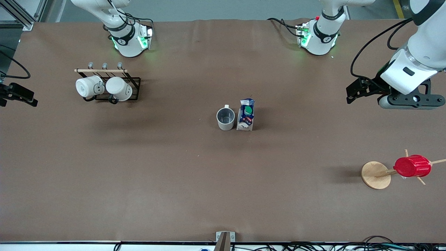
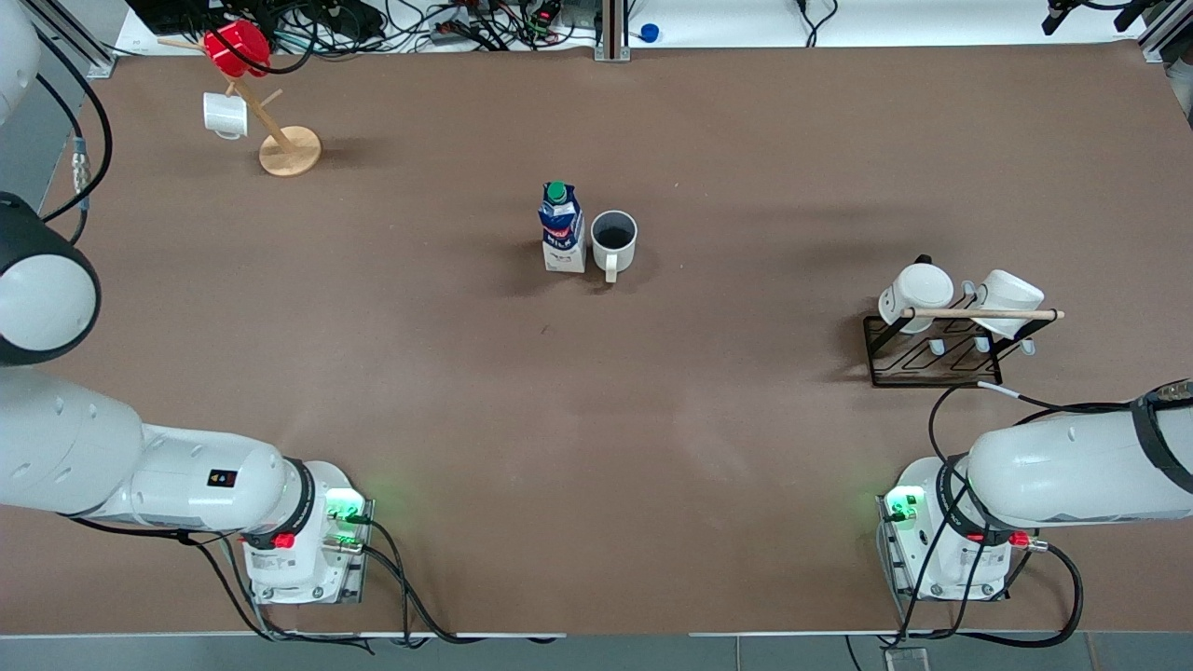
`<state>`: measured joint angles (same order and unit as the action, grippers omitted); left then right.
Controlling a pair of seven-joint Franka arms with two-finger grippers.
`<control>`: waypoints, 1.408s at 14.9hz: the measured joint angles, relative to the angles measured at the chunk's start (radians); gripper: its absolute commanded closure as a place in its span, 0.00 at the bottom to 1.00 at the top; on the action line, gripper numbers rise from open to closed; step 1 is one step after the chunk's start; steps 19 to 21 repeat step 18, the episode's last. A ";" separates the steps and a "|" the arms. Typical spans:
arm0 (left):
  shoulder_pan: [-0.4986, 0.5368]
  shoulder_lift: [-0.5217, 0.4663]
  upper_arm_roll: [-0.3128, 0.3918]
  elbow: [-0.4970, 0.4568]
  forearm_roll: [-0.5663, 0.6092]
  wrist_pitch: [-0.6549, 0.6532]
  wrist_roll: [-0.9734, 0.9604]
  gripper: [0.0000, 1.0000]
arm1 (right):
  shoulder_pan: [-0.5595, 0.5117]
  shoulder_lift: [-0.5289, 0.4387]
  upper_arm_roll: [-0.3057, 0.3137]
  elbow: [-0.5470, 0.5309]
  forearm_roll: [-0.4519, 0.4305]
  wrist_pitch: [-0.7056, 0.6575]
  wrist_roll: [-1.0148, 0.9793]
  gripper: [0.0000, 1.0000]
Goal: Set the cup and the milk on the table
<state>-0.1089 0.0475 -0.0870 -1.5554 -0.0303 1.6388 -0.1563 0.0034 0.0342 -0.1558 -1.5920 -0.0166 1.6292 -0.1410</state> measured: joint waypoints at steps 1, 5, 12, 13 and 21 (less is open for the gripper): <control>0.006 0.002 0.000 0.001 0.000 -0.004 0.000 0.01 | 0.000 0.000 0.000 0.000 0.000 0.000 0.000 0.00; 0.013 0.003 0.000 -0.006 0.000 -0.010 0.001 0.01 | 0.000 0.000 -0.001 0.000 0.000 0.000 0.000 0.00; 0.015 0.003 0.000 -0.006 0.012 -0.005 0.001 0.01 | 0.000 0.000 -0.001 0.000 0.000 0.000 0.000 0.00; 0.015 0.003 0.000 -0.006 0.012 0.003 0.001 0.01 | 0.000 0.000 -0.001 0.000 0.000 0.000 0.000 0.00; 0.015 0.001 0.000 -0.005 0.022 0.019 0.001 0.01 | 0.000 0.000 -0.001 0.000 0.000 0.000 0.000 0.00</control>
